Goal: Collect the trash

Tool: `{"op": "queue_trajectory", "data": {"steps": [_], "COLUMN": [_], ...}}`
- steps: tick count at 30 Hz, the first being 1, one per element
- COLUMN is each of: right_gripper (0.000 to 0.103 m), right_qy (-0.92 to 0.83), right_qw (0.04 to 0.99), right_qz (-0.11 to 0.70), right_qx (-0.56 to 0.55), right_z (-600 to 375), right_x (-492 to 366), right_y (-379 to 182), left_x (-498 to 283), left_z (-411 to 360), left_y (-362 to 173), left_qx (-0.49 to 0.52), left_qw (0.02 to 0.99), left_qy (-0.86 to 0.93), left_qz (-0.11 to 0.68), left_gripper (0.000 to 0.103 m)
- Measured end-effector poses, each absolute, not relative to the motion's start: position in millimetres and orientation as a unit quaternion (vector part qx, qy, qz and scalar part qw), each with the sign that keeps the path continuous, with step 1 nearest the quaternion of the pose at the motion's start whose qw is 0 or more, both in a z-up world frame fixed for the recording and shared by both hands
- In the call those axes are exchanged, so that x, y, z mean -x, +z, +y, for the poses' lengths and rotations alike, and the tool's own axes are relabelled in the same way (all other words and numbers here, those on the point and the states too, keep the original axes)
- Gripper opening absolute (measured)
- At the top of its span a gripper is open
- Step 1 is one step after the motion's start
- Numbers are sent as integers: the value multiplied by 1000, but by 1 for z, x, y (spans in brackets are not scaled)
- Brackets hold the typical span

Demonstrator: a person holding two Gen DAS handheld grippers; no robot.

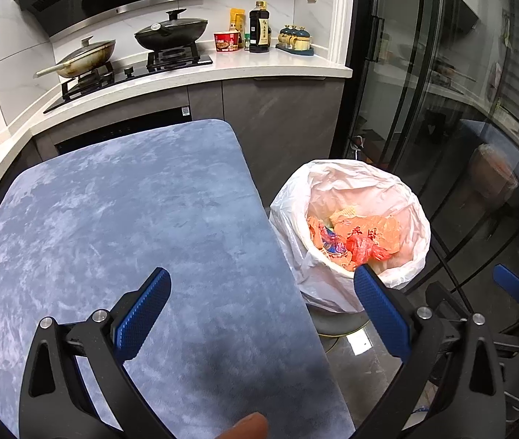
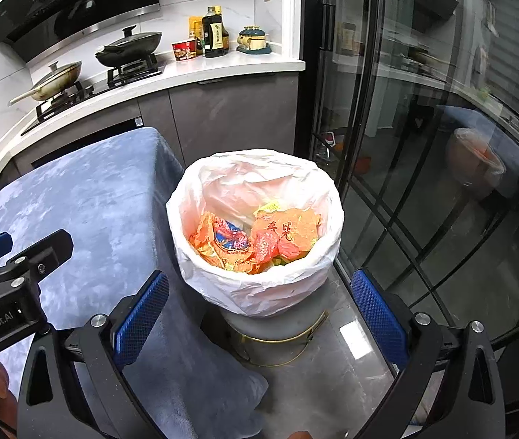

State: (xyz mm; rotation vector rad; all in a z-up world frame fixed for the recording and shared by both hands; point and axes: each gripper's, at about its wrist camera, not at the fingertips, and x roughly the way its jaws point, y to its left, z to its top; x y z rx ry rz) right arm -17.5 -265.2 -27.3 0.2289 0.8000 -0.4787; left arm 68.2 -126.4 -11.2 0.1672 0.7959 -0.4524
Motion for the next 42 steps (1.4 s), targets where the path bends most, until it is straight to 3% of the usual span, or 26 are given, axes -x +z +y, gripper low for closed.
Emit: {"op": "queue_trajectory", "data": {"steps": [42], "right_gripper": [96], "right_qy": [-244], "right_qw": [875], "right_qz": [401], "right_qx": [-119], "right_z": [-285], "right_x": [27], "right_y": [-46], "left_x": [-61], "left_z": [-164], "left_y": [-32], "left_qx": [-112], "left_qw": [874], "left_qy": [-243], "left_qz": [405], "left_gripper": [96]}}
